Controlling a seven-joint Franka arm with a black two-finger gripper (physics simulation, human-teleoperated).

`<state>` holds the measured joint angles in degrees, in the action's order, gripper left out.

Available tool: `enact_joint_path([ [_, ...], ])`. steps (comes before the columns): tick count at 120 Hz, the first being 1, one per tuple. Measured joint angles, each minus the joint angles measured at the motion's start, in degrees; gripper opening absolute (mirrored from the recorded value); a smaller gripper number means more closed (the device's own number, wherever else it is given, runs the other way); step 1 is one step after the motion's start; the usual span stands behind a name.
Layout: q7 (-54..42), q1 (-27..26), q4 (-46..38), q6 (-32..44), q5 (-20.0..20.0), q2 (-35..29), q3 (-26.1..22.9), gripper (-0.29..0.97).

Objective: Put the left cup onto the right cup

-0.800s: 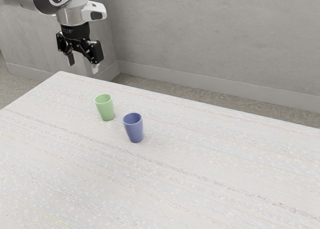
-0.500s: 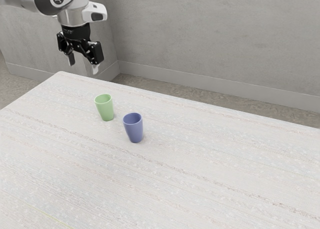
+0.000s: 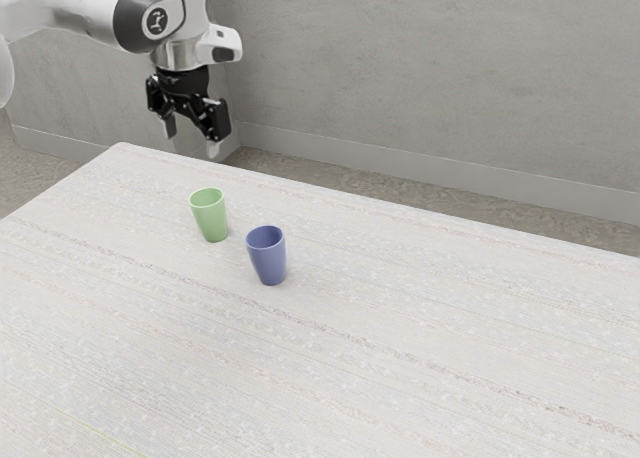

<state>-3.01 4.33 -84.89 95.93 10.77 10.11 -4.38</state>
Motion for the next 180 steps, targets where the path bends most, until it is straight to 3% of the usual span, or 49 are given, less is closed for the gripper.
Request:
enact_joint_path([
  [83,-4.86,1.23,10.39,4.28,-0.74,12.53,1.32,0.68],
  [180,-9.68,4.88,13.65,10.24,-3.12,20.52,1.72,0.68],
])
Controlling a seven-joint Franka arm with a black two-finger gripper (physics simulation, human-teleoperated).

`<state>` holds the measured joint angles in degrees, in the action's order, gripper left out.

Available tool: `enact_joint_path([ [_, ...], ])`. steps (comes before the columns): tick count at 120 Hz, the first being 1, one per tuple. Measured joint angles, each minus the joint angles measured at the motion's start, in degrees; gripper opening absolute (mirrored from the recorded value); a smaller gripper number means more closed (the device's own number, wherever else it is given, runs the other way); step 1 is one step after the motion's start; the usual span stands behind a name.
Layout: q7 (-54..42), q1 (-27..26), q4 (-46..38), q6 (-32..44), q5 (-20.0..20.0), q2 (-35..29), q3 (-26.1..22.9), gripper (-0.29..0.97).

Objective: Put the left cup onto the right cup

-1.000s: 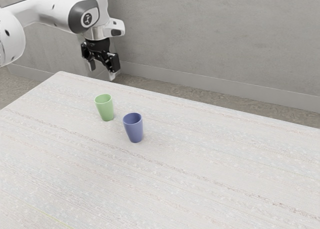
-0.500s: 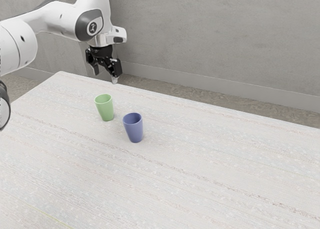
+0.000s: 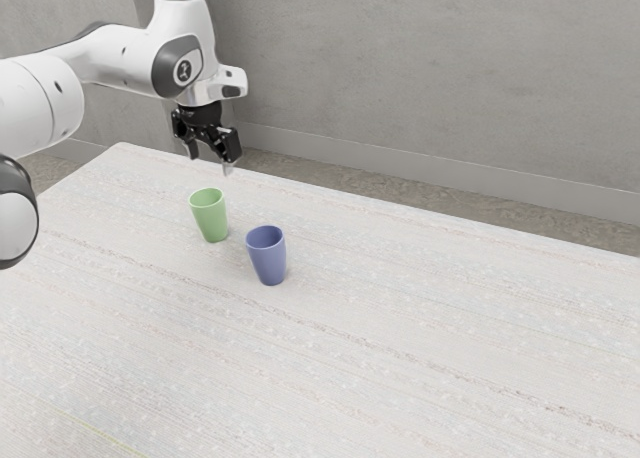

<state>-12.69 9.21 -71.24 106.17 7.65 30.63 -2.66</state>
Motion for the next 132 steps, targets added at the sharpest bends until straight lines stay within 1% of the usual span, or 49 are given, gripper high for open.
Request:
enact_joint_path([
  [53,-3.59,3.39,1.25,2.80,-0.33,3.02,-0.15,0.68],
  [100,-7.07,5.89,1.25,6.04,-2.18,5.79,-0.07,0.68],
  [132,-9.13,6.72,1.25,7.63,-2.77,7.07,-0.14,0.68],
])
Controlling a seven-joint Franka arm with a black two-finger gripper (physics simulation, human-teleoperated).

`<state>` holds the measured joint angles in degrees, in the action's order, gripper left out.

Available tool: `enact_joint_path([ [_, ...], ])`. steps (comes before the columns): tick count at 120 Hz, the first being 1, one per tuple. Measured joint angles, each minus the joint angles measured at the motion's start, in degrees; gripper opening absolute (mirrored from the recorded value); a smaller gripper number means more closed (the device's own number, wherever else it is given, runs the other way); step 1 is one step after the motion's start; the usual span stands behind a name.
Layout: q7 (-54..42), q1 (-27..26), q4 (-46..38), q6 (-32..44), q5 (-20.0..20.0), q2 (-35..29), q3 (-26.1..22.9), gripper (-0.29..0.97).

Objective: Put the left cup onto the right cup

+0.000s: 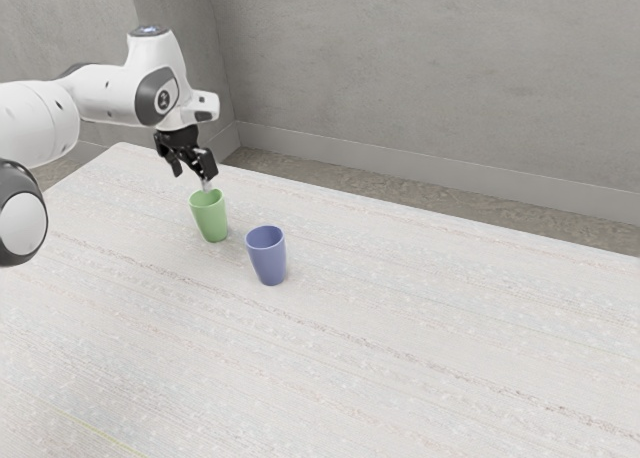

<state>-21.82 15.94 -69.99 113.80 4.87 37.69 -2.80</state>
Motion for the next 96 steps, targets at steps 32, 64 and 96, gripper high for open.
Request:
enact_joint_path([
  [32,-1.46,-0.02,2.11,0.77,-0.40,2.13,-0.70,0.68],
  [64,-2.41,-0.03,4.62,0.28,-0.92,4.26,-2.04,0.68],
  [96,-3.03,-0.03,6.33,-0.41,-0.99,5.98,-2.38,0.68],
])
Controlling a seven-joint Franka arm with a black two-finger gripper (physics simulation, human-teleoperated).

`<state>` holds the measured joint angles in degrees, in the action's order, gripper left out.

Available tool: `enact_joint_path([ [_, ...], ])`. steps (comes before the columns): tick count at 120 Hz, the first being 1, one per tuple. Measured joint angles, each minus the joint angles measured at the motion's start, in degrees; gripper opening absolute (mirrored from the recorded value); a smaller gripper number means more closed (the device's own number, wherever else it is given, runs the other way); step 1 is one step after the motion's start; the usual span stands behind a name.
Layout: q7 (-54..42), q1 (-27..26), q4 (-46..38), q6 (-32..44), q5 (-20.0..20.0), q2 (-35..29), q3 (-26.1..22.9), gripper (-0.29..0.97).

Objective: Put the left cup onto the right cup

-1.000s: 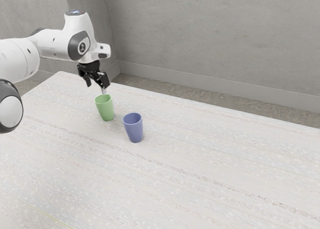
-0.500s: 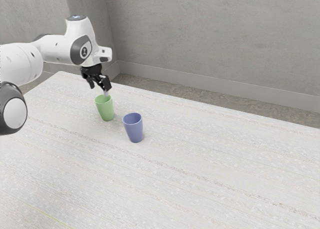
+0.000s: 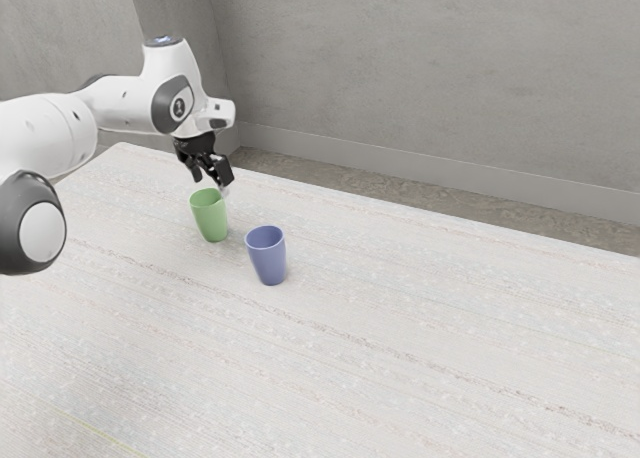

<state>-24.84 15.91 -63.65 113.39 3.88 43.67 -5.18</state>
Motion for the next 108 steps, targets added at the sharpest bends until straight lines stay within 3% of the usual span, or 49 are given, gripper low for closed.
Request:
enact_joint_path([
  [108,-1.10,0.81,-0.08,0.98,-1.03,3.03,0.17,0.68],
])
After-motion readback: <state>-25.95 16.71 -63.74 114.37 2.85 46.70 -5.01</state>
